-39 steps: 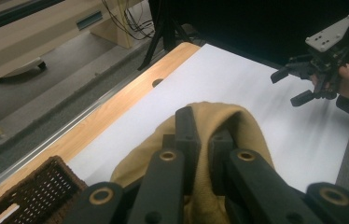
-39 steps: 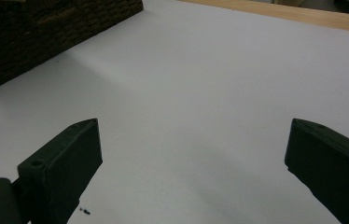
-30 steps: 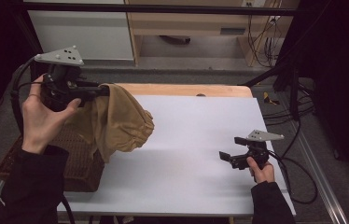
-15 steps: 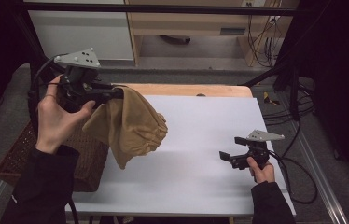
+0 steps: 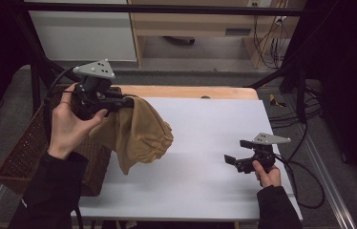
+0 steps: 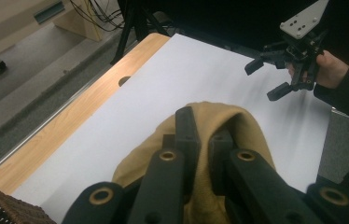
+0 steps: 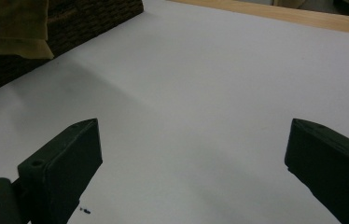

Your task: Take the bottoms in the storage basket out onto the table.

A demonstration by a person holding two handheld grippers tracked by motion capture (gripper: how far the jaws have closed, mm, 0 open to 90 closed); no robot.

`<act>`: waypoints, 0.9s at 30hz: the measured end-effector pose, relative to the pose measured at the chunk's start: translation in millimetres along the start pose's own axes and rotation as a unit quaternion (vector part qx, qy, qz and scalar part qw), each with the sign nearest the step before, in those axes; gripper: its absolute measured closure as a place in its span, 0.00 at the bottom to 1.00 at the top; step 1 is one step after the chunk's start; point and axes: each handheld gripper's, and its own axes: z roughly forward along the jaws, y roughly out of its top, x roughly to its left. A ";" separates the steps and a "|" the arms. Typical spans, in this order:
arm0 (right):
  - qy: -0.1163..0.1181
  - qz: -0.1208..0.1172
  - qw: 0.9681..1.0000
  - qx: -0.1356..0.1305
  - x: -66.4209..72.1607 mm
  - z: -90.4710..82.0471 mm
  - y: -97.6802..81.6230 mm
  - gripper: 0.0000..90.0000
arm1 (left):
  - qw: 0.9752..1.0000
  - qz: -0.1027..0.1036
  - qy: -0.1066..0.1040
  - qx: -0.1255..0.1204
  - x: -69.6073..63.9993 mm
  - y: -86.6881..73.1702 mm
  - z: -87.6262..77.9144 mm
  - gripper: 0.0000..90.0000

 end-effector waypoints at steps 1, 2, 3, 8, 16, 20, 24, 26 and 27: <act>0.000 0.000 1.000 0.000 0.0 -0.1 0.1 0.05 | 1.000 0.000 0.000 0.003 0.1 -0.9 1.4 0.96; 0.000 0.001 1.000 0.000 0.0 -0.2 0.1 0.05 | 1.000 0.000 -0.001 0.004 0.2 -1.9 3.0 0.96; -0.001 0.001 1.000 0.000 -0.1 -0.3 0.1 0.05 | 1.000 -0.001 -0.002 0.006 0.3 -2.9 4.6 0.96; 0.000 -0.001 1.000 0.001 -0.2 0.0 -0.1 0.05 | 1.000 -0.003 -0.006 0.015 1.3 -8.5 13.1 0.96; -0.001 -0.001 1.000 0.001 -0.1 0.0 -0.1 0.05 | 0.999 -0.007 -0.007 0.033 3.8 -17.6 29.4 0.96; -0.001 -0.001 1.000 0.001 -0.1 0.1 -0.1 0.05 | 0.999 -0.009 -0.010 0.039 4.8 -22.1 38.7 0.96; -0.001 -0.001 1.000 0.002 -0.1 0.2 -0.1 0.05 | 0.999 -0.008 -0.013 0.047 4.6 -24.8 46.2 0.96; -0.001 0.000 1.000 0.002 0.0 0.3 -0.1 0.05 | 0.999 -0.007 -0.015 0.048 4.4 -25.9 49.7 0.96; -0.001 0.000 1.000 0.002 0.0 0.3 -0.1 0.05 | 0.999 -0.008 -0.015 0.049 3.8 -26.5 52.0 0.96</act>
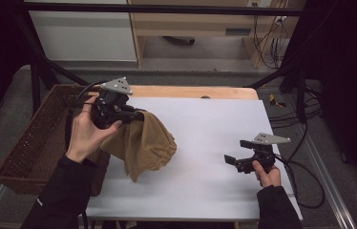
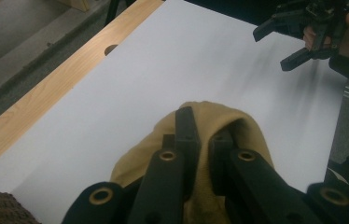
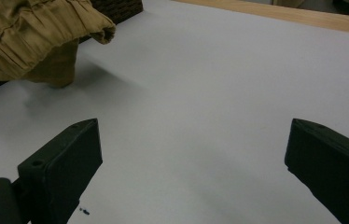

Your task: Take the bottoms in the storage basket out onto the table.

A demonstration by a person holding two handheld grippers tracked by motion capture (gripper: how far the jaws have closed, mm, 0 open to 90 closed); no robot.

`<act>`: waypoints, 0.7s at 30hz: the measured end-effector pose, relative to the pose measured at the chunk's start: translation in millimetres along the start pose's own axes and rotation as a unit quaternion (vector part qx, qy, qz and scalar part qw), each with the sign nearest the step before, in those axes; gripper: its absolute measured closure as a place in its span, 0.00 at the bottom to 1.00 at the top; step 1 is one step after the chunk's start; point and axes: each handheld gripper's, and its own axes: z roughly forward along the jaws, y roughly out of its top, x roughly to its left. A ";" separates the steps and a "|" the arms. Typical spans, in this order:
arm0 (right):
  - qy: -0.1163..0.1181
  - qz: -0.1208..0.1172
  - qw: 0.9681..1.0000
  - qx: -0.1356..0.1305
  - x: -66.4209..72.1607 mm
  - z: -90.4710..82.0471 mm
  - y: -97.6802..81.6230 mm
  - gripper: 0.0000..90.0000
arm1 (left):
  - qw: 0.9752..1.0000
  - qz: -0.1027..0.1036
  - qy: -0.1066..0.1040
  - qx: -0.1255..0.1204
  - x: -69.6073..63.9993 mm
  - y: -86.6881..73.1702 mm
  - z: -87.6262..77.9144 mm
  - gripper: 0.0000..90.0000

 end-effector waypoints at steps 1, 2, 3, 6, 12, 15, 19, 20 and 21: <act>0.000 0.000 1.000 0.000 0.0 -0.1 0.0 0.05 | 1.000 0.001 -0.002 0.003 0.1 -0.3 1.7 0.96; 0.000 0.000 1.000 0.000 0.0 -0.1 0.0 0.05 | 1.000 0.001 -0.002 0.004 0.0 -0.8 3.5 0.96; 0.000 -0.001 1.000 0.000 -0.1 -0.2 0.0 0.05 | 1.000 0.001 -0.002 0.005 -0.1 -1.2 5.1 0.96; 0.000 -0.001 1.000 0.000 -0.2 -0.3 0.1 0.05 | 1.000 -0.001 -0.005 0.009 0.1 -3.4 10.4 0.96; 0.000 0.000 1.000 0.000 0.0 0.1 0.0 0.05 | 1.000 -0.003 -0.010 0.016 0.0 -7.5 21.6 0.96; 0.000 0.000 1.000 0.000 0.0 0.0 0.0 0.05 | 1.000 -0.003 -0.011 0.020 0.3 -9.1 26.8 0.96; 0.000 0.000 1.000 0.000 -0.1 0.1 -0.1 0.05 | 1.000 -0.001 -0.013 0.023 0.0 -10.9 33.3 0.96; 0.000 0.000 1.000 0.000 -0.1 0.2 -0.1 0.05 | 1.000 -0.001 -0.013 0.025 -0.1 -11.2 34.4 0.96; -0.001 0.000 1.000 0.001 -0.1 0.2 -0.1 0.05 | 1.000 0.000 -0.014 0.027 -0.2 -12.0 36.5 0.96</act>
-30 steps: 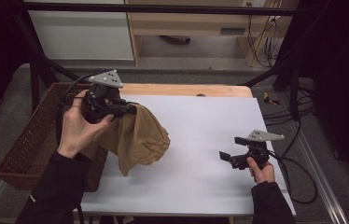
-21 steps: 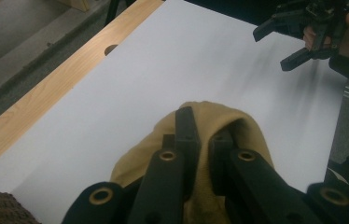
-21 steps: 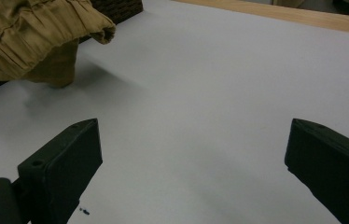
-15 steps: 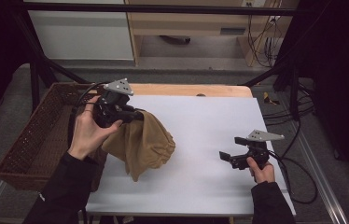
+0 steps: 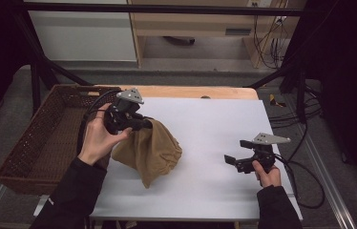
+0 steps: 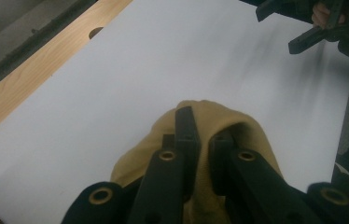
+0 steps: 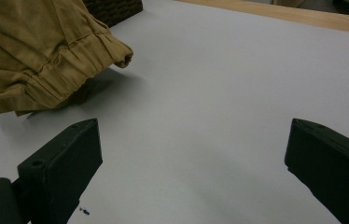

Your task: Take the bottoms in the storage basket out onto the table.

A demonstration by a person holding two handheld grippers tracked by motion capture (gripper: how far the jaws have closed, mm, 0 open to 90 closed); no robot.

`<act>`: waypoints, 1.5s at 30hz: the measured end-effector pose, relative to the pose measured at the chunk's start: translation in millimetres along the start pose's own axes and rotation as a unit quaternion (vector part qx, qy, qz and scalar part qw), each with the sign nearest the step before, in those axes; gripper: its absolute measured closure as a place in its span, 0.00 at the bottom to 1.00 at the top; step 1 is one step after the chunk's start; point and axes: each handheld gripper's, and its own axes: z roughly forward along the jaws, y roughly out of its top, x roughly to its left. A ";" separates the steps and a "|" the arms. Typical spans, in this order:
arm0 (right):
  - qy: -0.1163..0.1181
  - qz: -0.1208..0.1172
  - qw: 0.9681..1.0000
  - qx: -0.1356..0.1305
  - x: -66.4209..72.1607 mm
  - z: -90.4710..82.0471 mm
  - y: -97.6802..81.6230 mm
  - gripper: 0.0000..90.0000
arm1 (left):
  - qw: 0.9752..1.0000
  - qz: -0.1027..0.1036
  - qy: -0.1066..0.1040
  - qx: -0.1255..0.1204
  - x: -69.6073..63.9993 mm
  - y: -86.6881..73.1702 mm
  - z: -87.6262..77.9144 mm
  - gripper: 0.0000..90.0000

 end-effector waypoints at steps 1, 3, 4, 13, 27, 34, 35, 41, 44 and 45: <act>0.000 0.000 1.000 0.000 0.0 0.0 0.0 0.05 | 1.000 0.000 0.001 0.001 -0.1 -0.5 1.6 0.96; 0.000 0.000 1.000 -0.001 0.0 -0.2 0.1 0.05 | 1.000 0.001 0.001 0.002 -0.1 -1.7 4.5 0.96; 0.000 0.000 1.000 -0.001 0.0 -0.2 0.1 0.05 | 1.000 0.000 0.001 0.003 -0.2 -2.5 6.6 0.96; 0.000 0.000 1.000 0.000 0.0 -0.3 0.1 0.05 | 1.000 -0.002 -0.004 0.008 0.0 -7.5 19.3 0.96; -0.001 -0.001 1.000 0.001 0.0 0.4 -0.1 0.05 | 1.000 -0.008 -0.009 0.009 1.1 -16.6 31.0 0.94; -0.001 -0.001 1.000 0.001 0.2 0.7 -0.2 0.05 | 1.000 -0.012 -0.010 0.008 2.0 -21.7 35.3 0.93; -0.001 -0.001 1.000 0.001 0.2 0.6 -0.2 0.05 | 1.000 -0.013 -0.009 0.010 2.5 -22.4 35.1 0.92; -0.001 -0.001 1.000 0.001 0.2 0.6 -0.2 0.05 | 1.000 -0.011 0.010 0.010 2.6 -25.2 33.4 0.77; -0.001 -0.001 1.000 0.001 0.2 0.6 -0.2 0.05 | 1.000 -0.002 0.028 0.005 2.0 -27.3 32.1 0.62; -0.001 -0.001 1.000 0.001 0.2 0.6 -0.2 0.05 | 0.999 0.000 0.035 0.003 1.9 -28.3 32.0 0.56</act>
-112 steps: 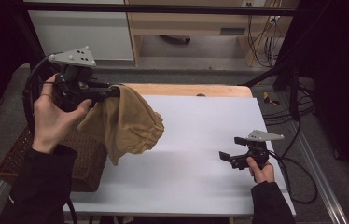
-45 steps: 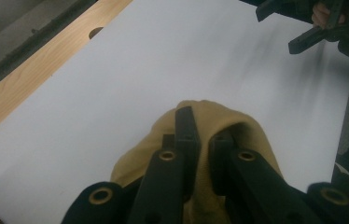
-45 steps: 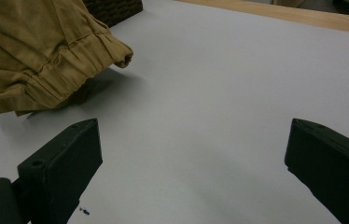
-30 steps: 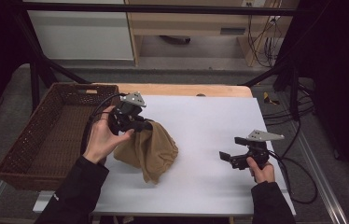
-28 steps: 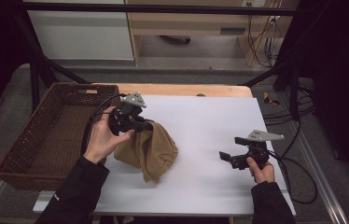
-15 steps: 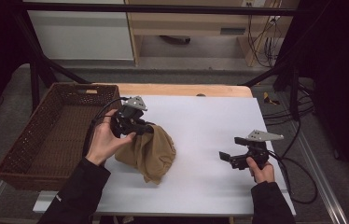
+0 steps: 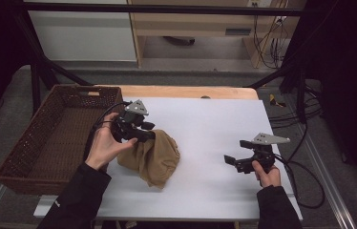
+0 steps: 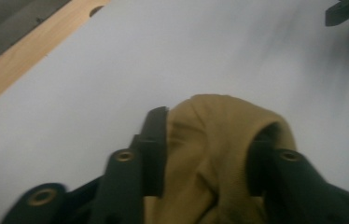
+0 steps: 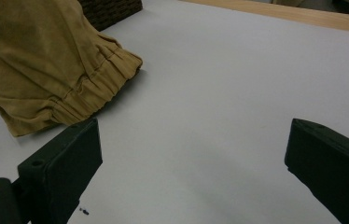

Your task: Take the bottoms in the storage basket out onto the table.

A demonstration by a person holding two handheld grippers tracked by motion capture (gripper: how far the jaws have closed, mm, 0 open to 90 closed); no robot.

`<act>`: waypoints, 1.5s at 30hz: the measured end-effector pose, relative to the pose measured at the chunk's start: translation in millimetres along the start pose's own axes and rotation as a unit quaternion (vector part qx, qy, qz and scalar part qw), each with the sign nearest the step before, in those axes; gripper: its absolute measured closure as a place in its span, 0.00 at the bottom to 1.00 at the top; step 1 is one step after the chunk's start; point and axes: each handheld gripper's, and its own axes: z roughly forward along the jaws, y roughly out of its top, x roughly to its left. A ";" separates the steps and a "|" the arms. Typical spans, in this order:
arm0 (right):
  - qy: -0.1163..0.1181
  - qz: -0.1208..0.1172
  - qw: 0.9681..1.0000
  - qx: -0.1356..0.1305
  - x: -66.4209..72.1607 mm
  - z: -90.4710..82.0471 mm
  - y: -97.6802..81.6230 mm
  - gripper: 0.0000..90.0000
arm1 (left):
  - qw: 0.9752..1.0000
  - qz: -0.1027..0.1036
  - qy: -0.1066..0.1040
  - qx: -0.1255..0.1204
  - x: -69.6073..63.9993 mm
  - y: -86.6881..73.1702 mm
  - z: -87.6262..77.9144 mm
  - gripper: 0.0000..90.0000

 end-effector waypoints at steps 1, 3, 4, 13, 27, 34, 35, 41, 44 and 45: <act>0.000 0.000 1.000 0.000 0.1 0.1 0.0 0.05 | 1.000 0.002 0.005 0.000 -0.1 -1.0 0.0 0.50; 0.000 0.000 1.000 0.000 0.1 0.1 0.0 0.05 | 1.000 0.009 0.015 0.001 -0.8 -2.5 0.0 0.39; 0.000 0.000 1.000 0.000 0.0 0.1 0.0 0.05 | 1.000 0.009 0.019 0.003 -1.1 -2.9 -0.3 0.36; 0.001 0.000 1.000 0.000 0.2 0.2 0.0 0.05 | 1.000 0.001 0.026 0.004 -2.7 -8.7 -3.6 0.15; 0.001 0.001 1.000 -0.001 0.2 -0.7 0.2 0.05 | 1.000 0.004 0.024 -0.003 -7.1 -7.8 -27.0 0.11; 0.001 0.002 1.000 -0.002 0.3 -0.9 0.3 0.05 | 0.999 -0.012 0.018 -0.033 -7.7 -5.8 -41.5 0.10; 0.001 0.001 1.000 -0.002 0.2 -1.0 0.2 0.05 | 0.999 -0.013 0.019 -0.036 -7.8 -6.0 -43.5 0.09; 0.002 0.002 1.000 -0.001 0.5 -0.8 0.3 0.05 | 0.998 -0.019 0.022 -0.049 -7.0 -10.3 -53.2 0.08; 0.001 0.001 1.000 -0.001 0.4 -0.7 0.3 0.05 | 0.998 -0.022 0.026 -0.054 -5.8 -13.9 -57.3 0.08; 0.001 0.002 1.000 -0.001 0.4 -0.7 0.3 0.05 | 0.998 -0.024 0.025 -0.057 -5.1 -16.0 -59.2 0.08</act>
